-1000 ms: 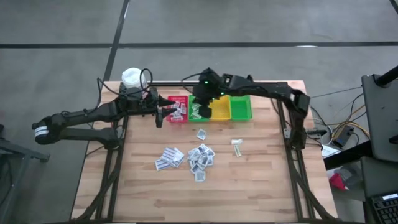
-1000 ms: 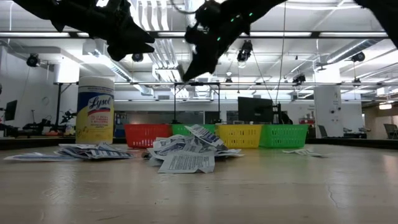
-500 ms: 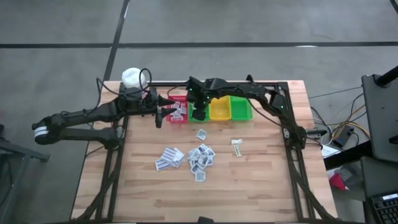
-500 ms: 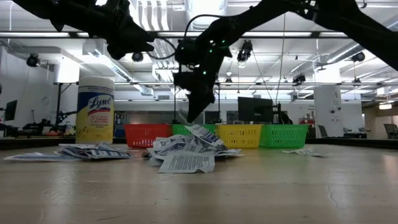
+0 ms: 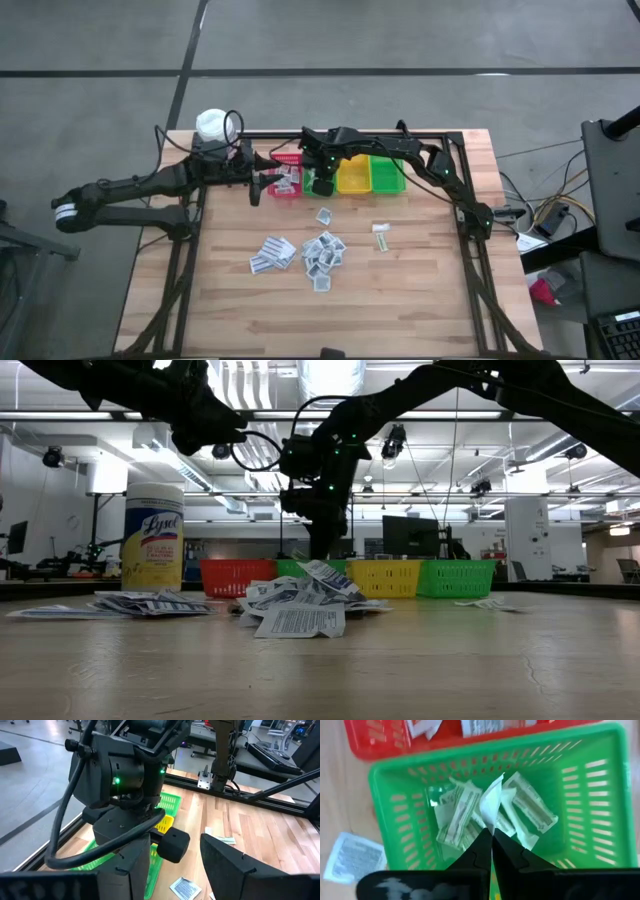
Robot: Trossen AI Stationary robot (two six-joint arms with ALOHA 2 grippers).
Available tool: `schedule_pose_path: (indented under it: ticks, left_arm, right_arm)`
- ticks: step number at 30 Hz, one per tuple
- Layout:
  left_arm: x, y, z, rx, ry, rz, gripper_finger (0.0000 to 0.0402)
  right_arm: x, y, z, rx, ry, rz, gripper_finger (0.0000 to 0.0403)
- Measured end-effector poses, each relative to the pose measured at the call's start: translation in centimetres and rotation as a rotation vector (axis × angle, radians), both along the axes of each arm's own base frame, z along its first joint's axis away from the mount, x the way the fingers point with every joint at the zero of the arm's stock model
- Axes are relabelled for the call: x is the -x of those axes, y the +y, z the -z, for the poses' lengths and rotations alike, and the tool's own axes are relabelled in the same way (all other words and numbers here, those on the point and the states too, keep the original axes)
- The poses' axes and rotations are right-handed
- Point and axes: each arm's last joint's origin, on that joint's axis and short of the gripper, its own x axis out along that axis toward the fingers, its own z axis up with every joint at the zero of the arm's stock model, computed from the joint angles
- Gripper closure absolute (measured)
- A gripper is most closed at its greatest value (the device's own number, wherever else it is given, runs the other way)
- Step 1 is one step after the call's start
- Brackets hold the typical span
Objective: Pick & Place First Aid Supplies
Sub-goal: Put the green bandage into the left green bin
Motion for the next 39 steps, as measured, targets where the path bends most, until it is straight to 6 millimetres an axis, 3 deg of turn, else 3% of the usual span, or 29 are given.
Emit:
schedule_pose_path:
  ticks: [6,15,19,29,39]
  left_arm:
    - [0.0,0.0,0.0,-0.004,0.001,0.001,0.0227]
    - [0.0,0.0,0.0,-0.004,0.0,0.001,0.0227]
    - [0.0,0.0,0.0,-0.004,0.0,0.001,0.0227]
    - [0.0,0.0,0.0,-0.003,0.0,0.001,0.0227]
    - [0.0,0.0,0.0,-0.003,0.0,0.001,0.0227]
  right_arm:
    - [0.1,0.0,0.1,-0.028,-0.004,-0.023,0.0376]
    - [0.3,-0.5,0.1,-0.028,-0.002,-0.013,0.0283]
    - [0.8,-0.2,-0.6,-0.039,0.032,-0.022,0.026]
    - [3.1,1.7,-4.9,-0.066,0.119,-0.08,0.0275]
    - [7.1,4.0,-9.2,-0.124,0.136,-0.115,0.0294]
